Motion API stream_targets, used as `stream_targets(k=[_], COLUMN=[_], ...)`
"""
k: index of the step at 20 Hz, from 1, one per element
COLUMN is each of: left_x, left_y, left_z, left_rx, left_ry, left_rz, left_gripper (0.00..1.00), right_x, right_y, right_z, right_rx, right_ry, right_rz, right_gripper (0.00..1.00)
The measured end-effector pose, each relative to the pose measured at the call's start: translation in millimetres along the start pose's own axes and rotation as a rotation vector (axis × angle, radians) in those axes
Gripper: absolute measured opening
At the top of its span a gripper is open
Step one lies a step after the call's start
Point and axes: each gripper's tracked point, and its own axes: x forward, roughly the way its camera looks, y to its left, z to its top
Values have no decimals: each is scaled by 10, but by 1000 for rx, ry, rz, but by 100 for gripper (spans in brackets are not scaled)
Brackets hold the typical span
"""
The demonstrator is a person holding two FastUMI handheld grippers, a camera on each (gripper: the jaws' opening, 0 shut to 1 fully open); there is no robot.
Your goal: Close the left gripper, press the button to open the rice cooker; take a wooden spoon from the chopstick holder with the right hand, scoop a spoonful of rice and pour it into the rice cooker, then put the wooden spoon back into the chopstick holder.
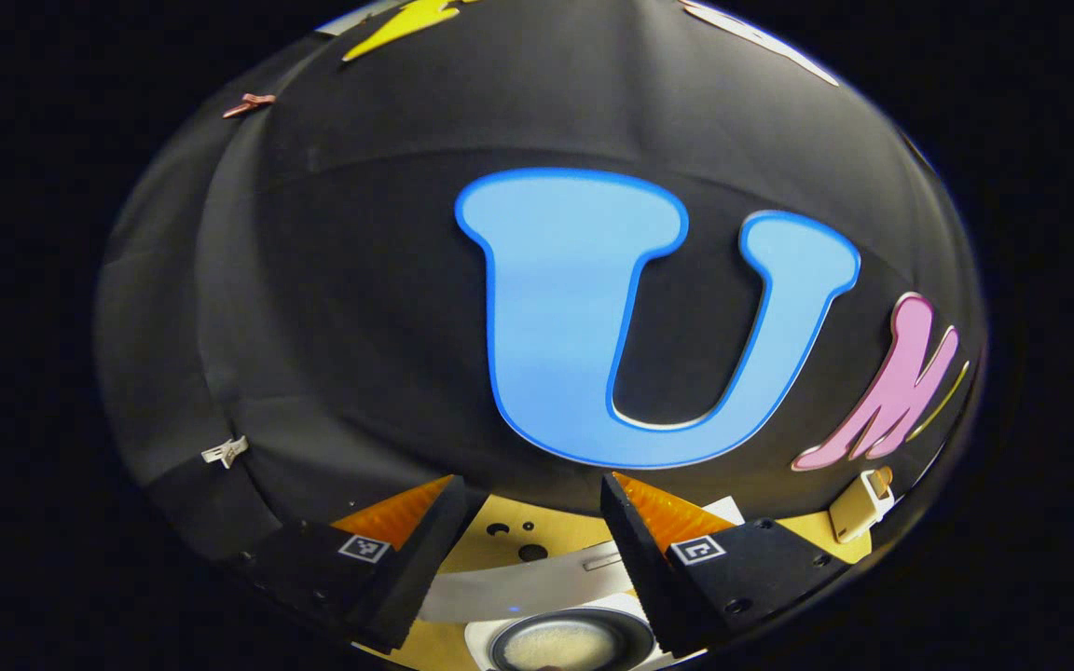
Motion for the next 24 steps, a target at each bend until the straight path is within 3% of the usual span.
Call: stream_targets(k=[2,3,4,5,6,13,18,24], left_x=[53,106,113,52,15,-548,-848,-957], left_y=[-12,17,-33,-83,-130,-393,-571,-706], left_z=[-175,-189,-206,-253,-289,-897,-1657,-2377], left_rx=[-31,-25,-23,-21,-28,-119,-151,-30], left_ry=[67,72,80,103,122,267,342,437], left_rz=[-2,-1,-21,-35,-53,-120,-74,11], left_gripper=[93,89,96,89,95,97,96,97], right_x=[-31,-31,-30,-17,1,178,191,321], right_y=[62,74,90,102,111,288,465,495], right_z=[-90,-94,-86,-82,-81,-191,-212,-187], right_rx=[-7,-4,1,5,8,-26,-84,-109], right_ry=[17,17,13,11,11,29,36,60], right_rz=[3,4,5,5,7,58,142,190], right_gripper=[99,99,99,99,99,99,99,99])
